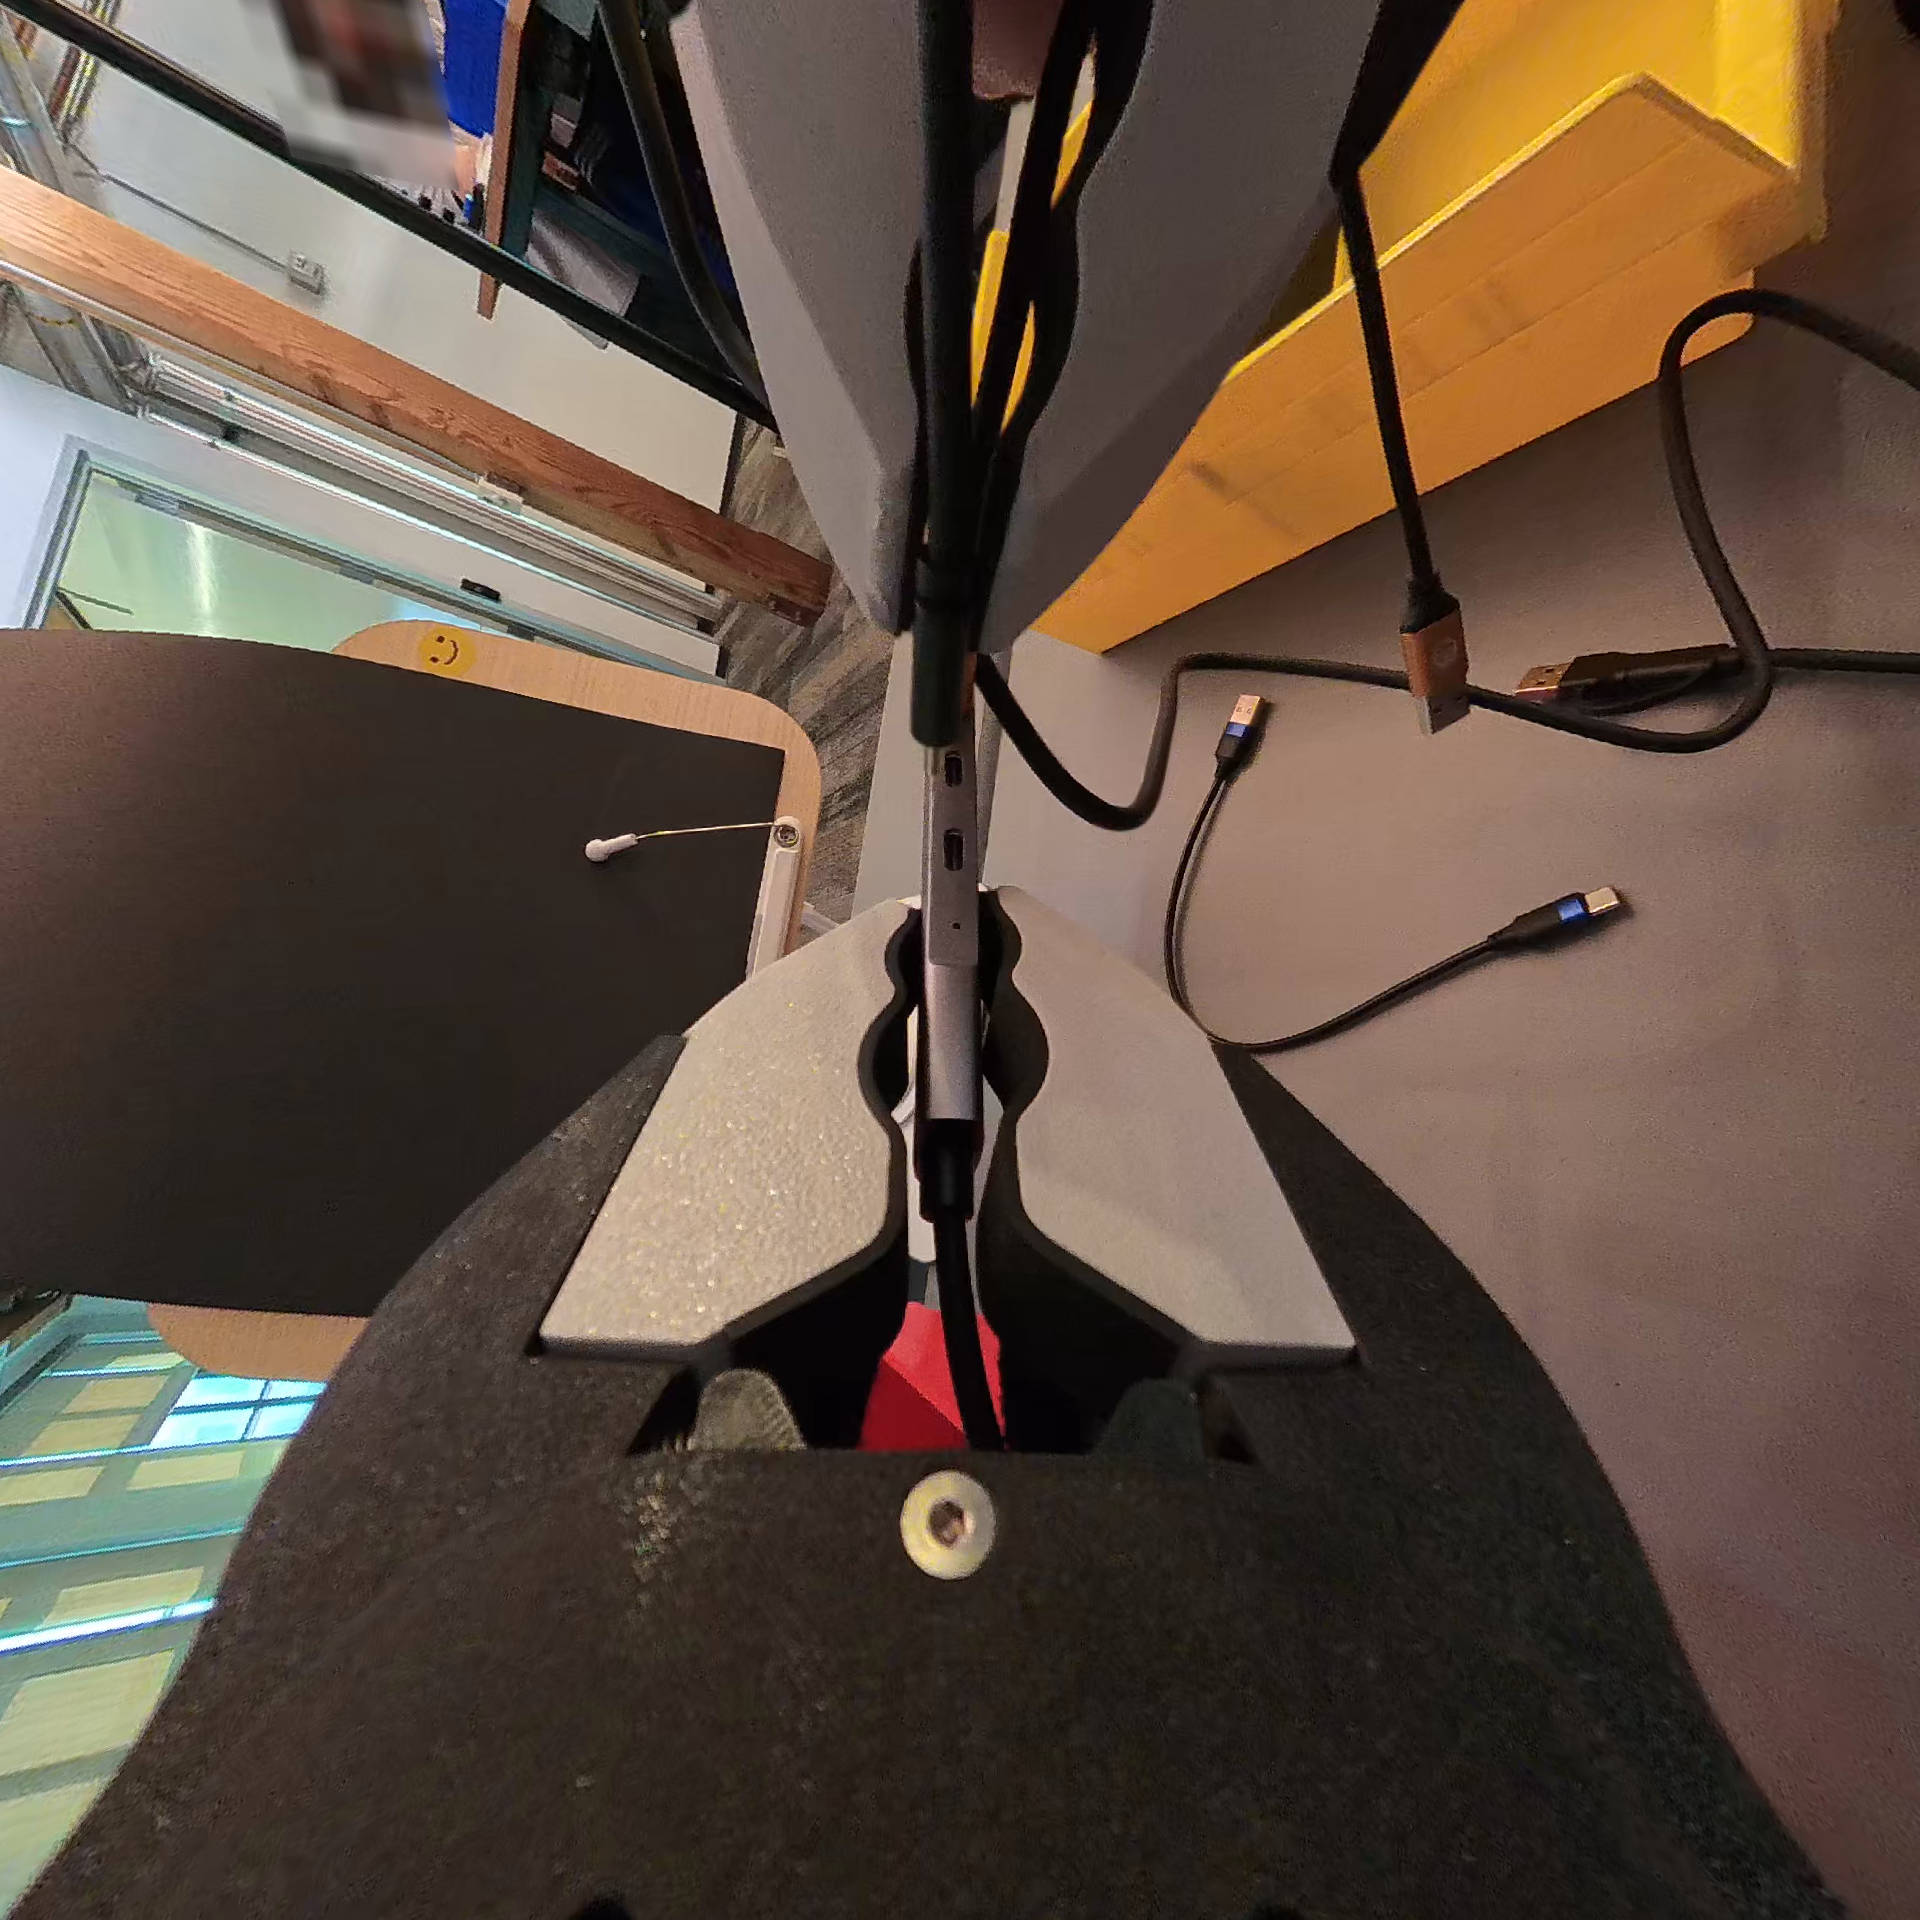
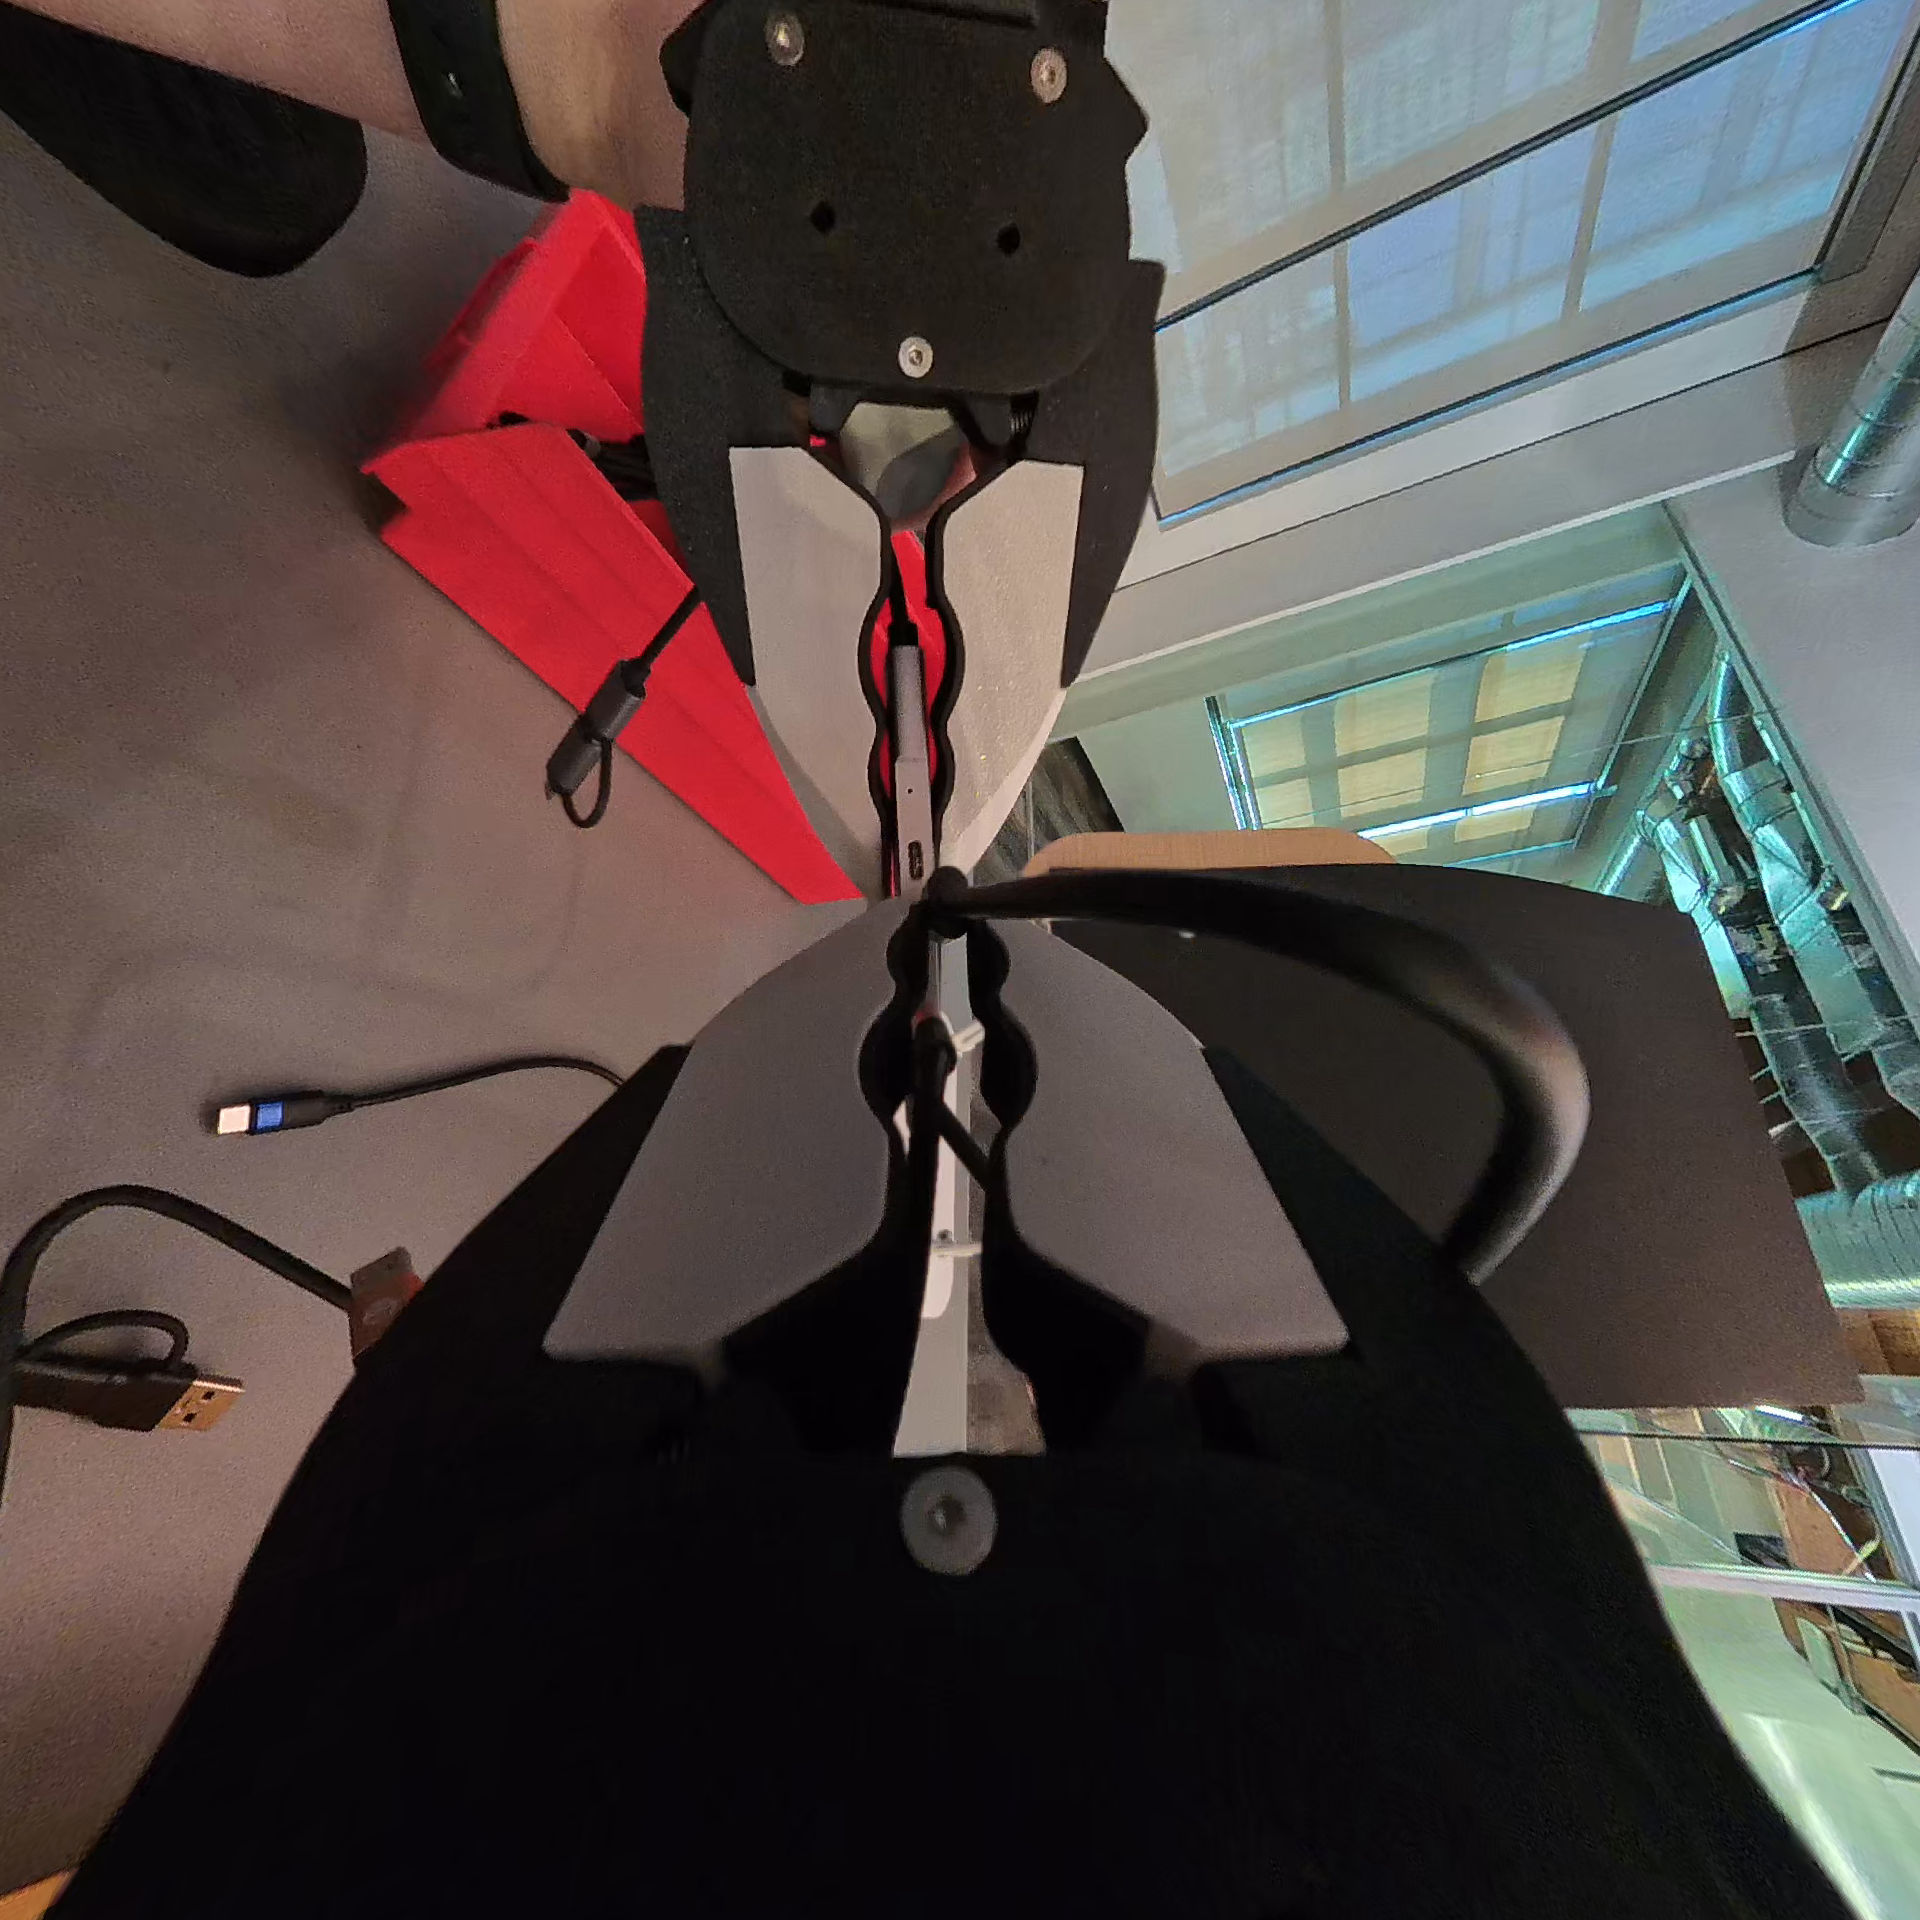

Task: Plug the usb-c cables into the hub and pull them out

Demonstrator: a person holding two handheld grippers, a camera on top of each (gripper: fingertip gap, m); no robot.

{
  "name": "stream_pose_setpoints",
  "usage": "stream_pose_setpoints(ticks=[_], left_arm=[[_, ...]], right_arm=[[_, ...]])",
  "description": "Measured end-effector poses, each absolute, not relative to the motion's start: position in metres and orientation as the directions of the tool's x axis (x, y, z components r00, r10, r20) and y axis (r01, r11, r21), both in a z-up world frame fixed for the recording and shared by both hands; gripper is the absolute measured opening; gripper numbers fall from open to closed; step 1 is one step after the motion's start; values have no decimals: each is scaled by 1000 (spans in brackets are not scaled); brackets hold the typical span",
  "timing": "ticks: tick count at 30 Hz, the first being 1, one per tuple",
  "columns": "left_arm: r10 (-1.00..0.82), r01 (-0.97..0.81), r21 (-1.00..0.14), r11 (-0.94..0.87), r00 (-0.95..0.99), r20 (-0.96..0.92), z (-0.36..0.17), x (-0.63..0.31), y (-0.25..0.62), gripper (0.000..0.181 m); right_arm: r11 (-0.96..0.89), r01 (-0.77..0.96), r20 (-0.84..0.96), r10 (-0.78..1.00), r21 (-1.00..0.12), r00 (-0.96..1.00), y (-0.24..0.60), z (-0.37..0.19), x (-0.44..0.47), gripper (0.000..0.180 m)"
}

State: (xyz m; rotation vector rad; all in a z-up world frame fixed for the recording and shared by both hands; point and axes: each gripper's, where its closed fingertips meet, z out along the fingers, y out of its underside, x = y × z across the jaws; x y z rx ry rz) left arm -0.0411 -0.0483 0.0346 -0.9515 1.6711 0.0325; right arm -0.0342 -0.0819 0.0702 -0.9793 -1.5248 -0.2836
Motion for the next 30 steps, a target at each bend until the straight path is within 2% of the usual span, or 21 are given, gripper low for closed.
stream_pose_setpoints(ticks=[6,30], left_arm=[[-551,-605,-431,669,-14,-835,36,-43,-48,9],[-561,-563,-457,688,-13,-828,44,-42,-59,9]], right_arm=[[587,750,918,391,-306,69,-76,64,-31,9],[615,707,908,409,-348,90,-84,71,-32,9]])
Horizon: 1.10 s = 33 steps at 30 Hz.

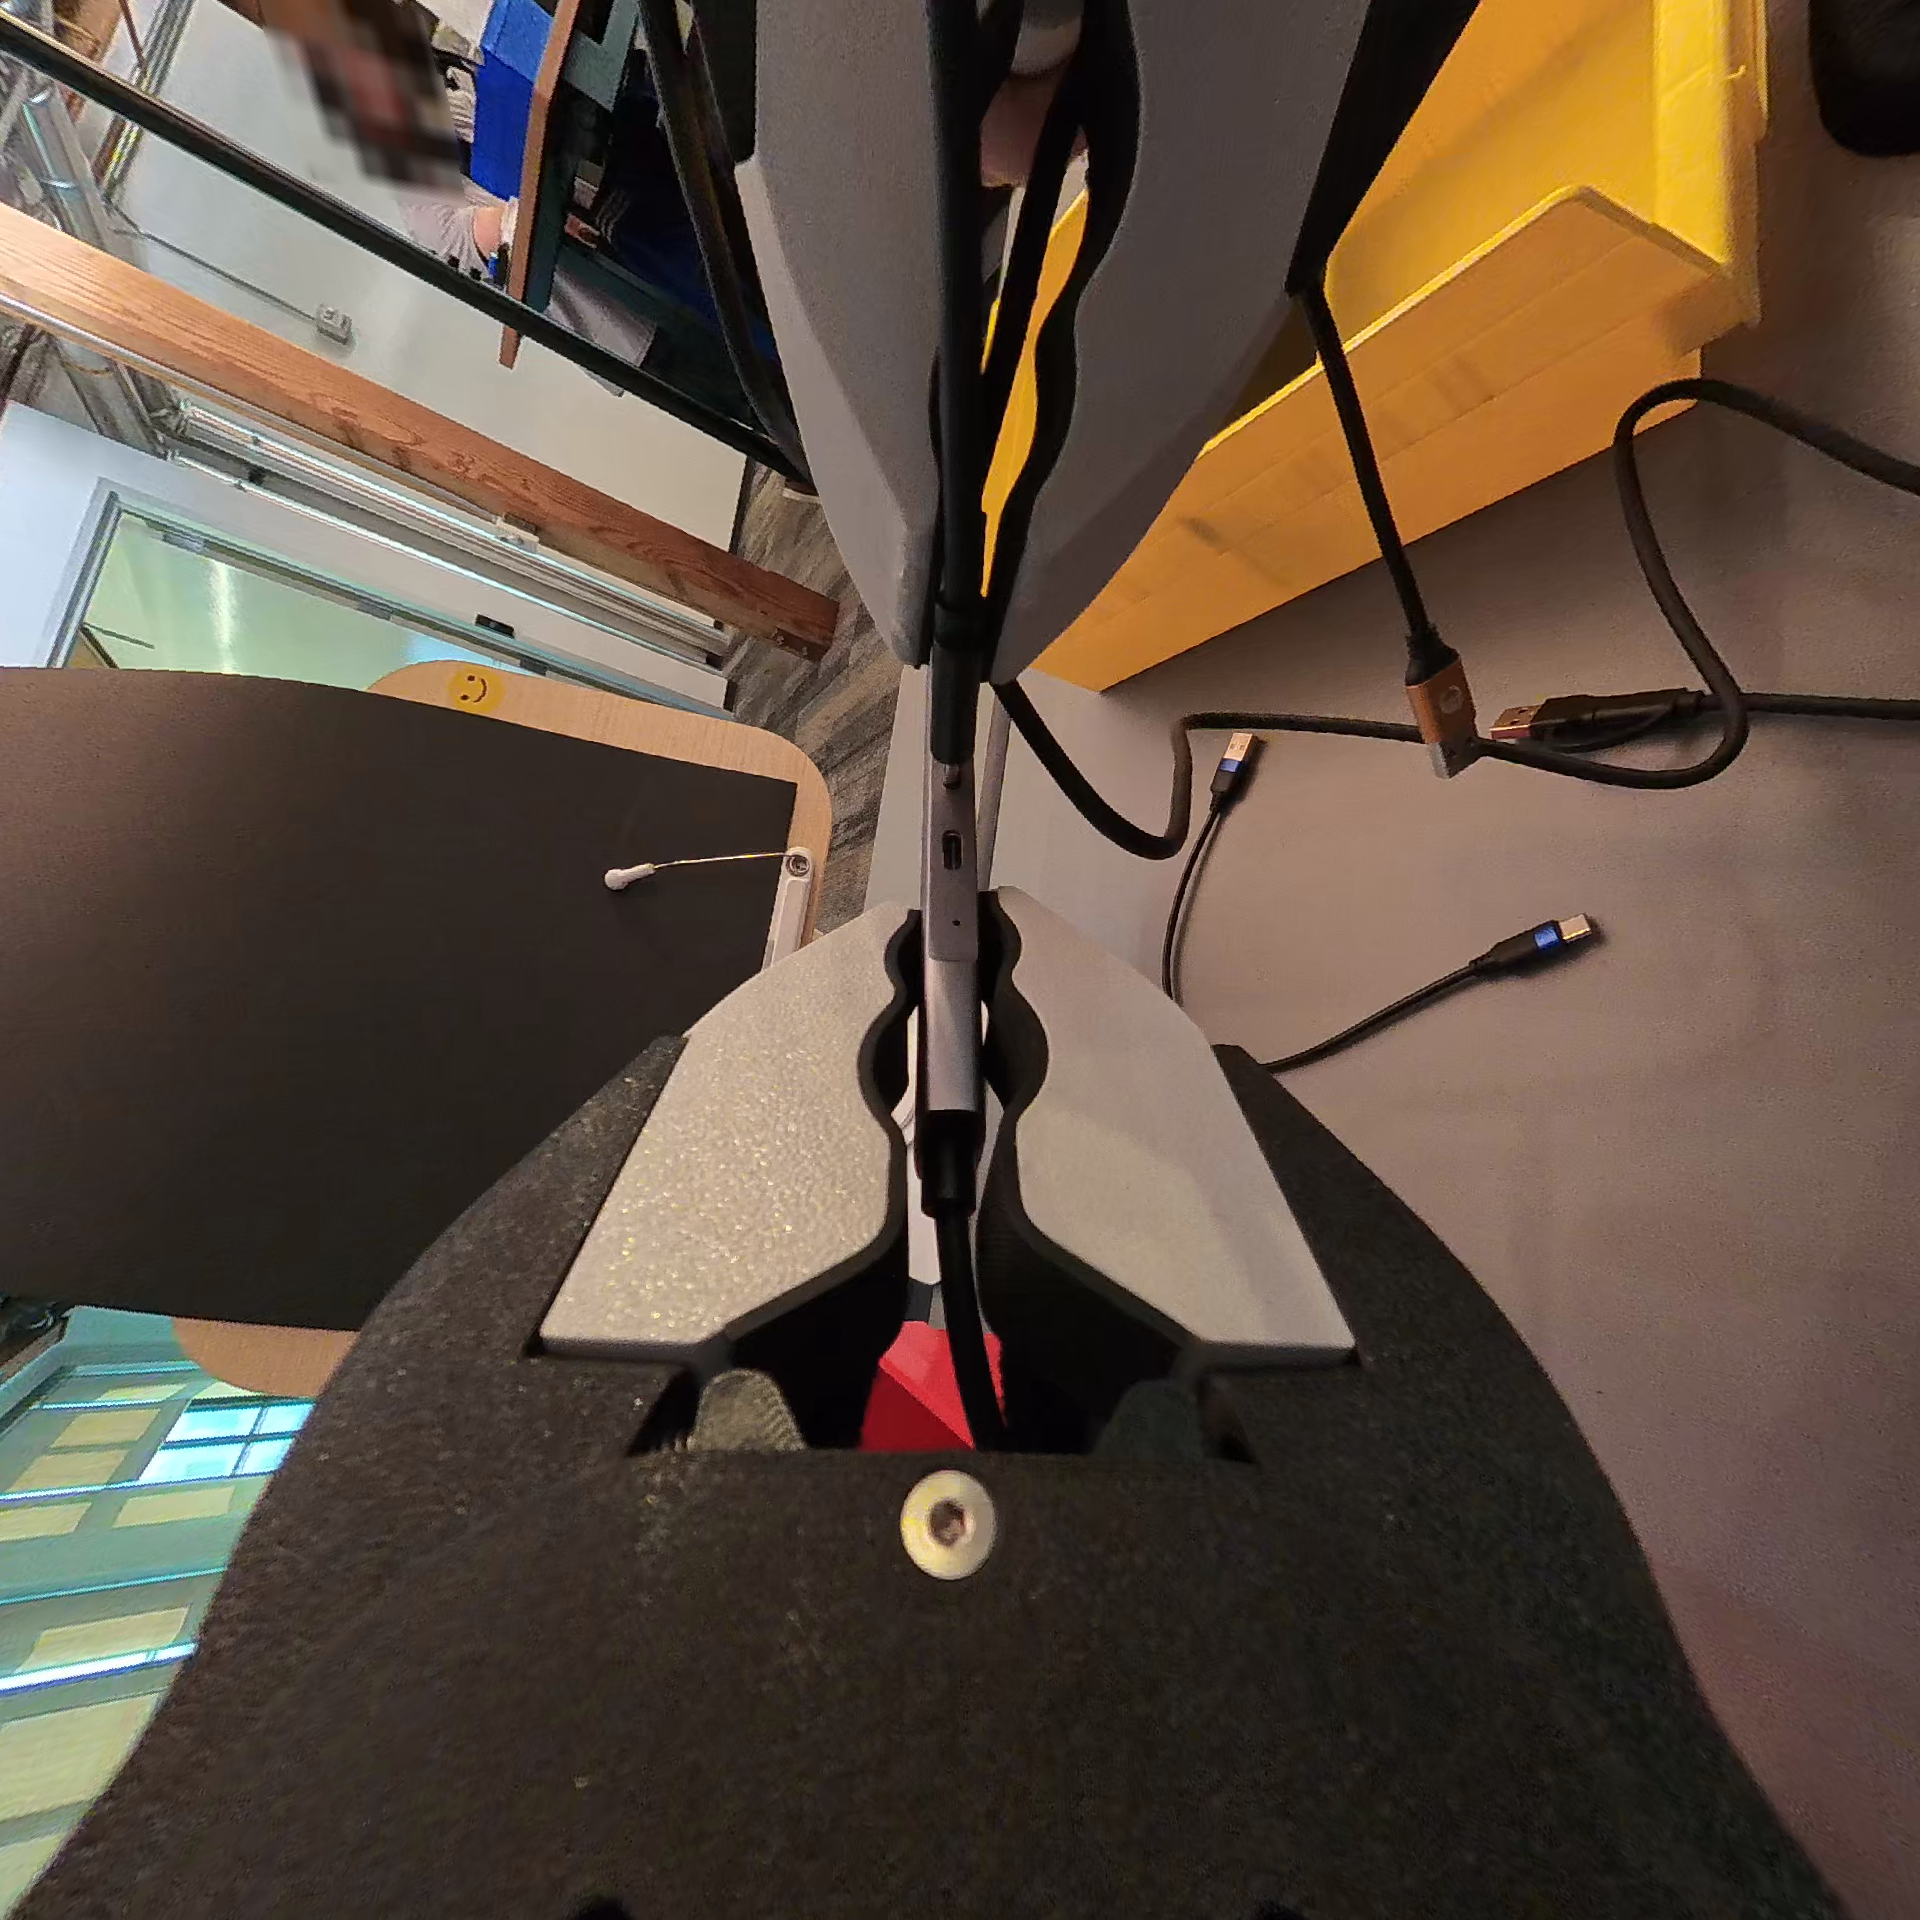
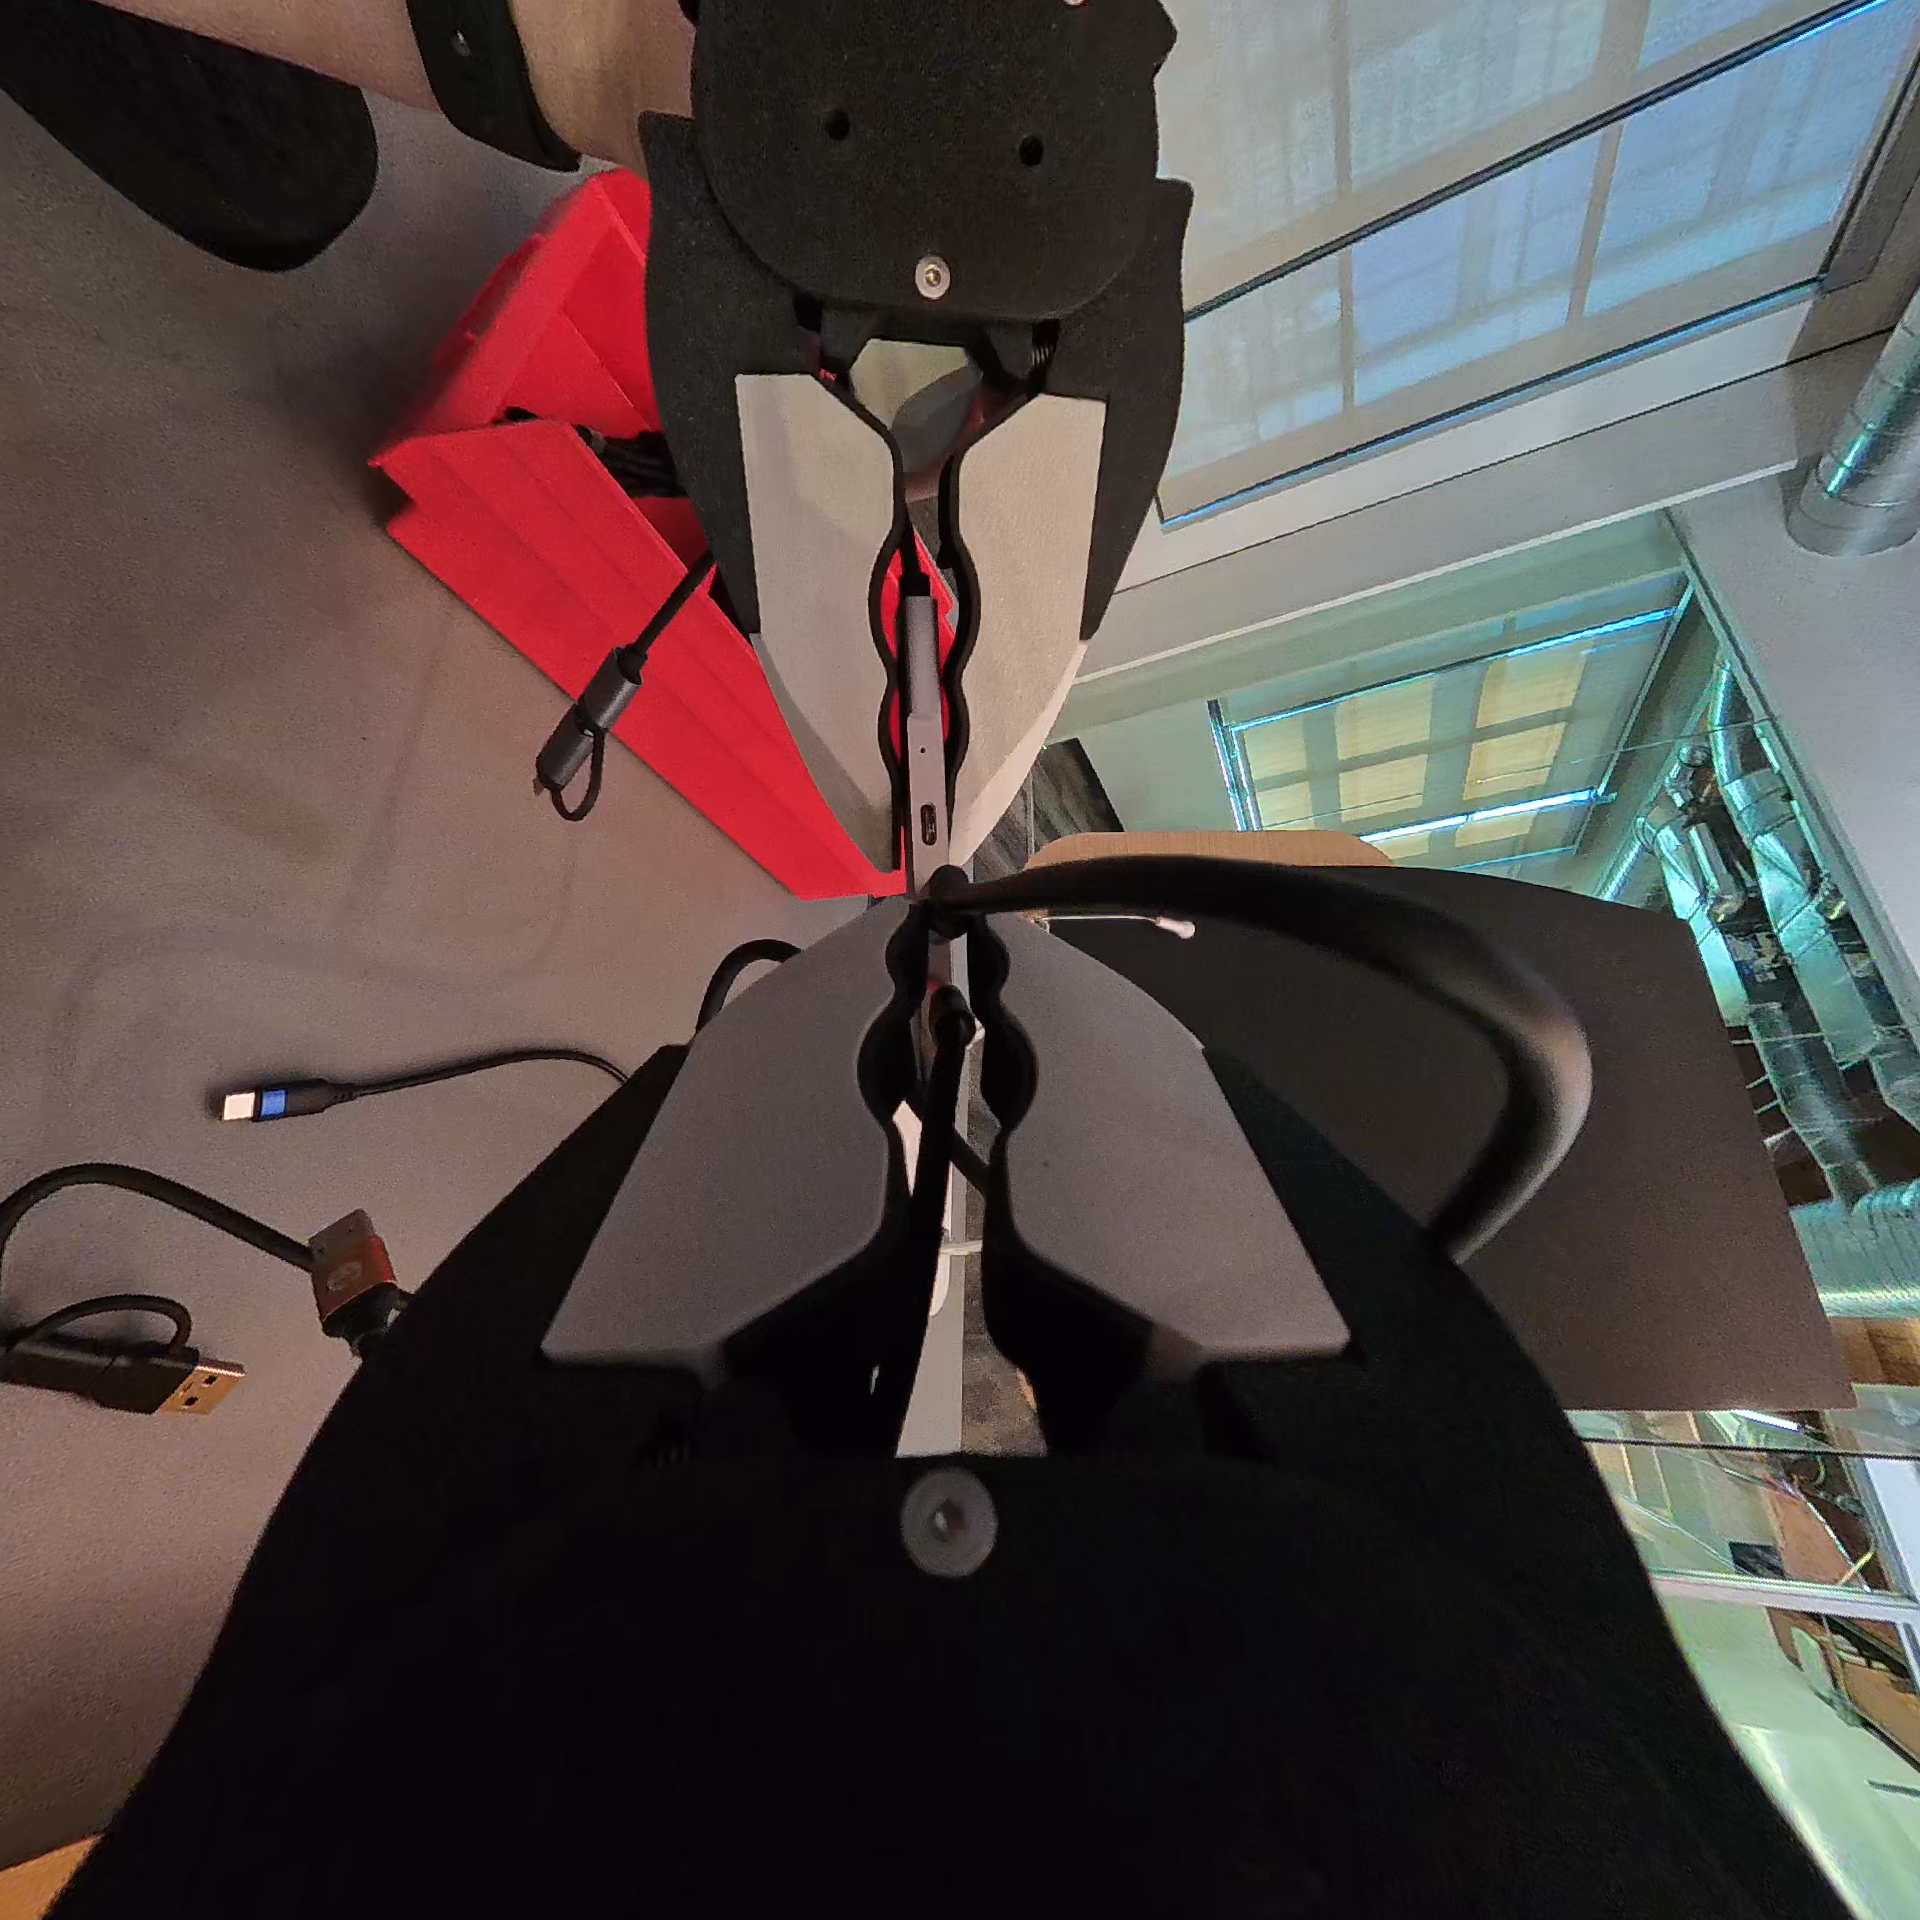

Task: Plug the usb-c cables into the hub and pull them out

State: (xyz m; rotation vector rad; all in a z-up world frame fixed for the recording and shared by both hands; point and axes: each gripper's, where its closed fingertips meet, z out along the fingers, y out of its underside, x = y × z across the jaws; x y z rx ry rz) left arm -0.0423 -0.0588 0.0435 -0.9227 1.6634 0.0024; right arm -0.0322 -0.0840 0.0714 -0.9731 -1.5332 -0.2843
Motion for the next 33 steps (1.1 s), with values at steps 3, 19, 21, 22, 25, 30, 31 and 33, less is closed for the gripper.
stream_pose_setpoints(ticks=[3,19,21,22,25,30,31,33], left_arm=[[-560,-567,-454,687,-16,-828,43,-43,-59,9],[-594,-536,-503,678,3,-804,58,-42,-75,8],[-599,-536,-508,674,6,-801,61,-40,-79,8],[-603,-543,-509,668,6,-798,61,-40,-80,8],[-616,-561,-516,648,12,-787,62,-39,-81,8],[-639,-569,-534,625,19,-769,62,-38,-81,8],[-644,-568,-539,621,22,-765,63,-38,-82,9],[-644,-566,-541,623,21,-764,63,-36,-83,8]], right_arm=[[619,703,908,409,-349,91,-84,71,-33,9],[654,615,875,466,-440,130,-95,80,-31,8],[661,595,867,481,-458,133,-97,82,-29,9],[657,585,858,495,-475,141,-98,83,-29,8],[643,556,828,536,-527,164,-98,85,-28,8],[644,565,835,526,-517,164,-98,86,-27,9],[643,563,833,528,-519,165,-98,86,-26,9],[642,561,829,535,-523,162,-100,86,-25,9]])
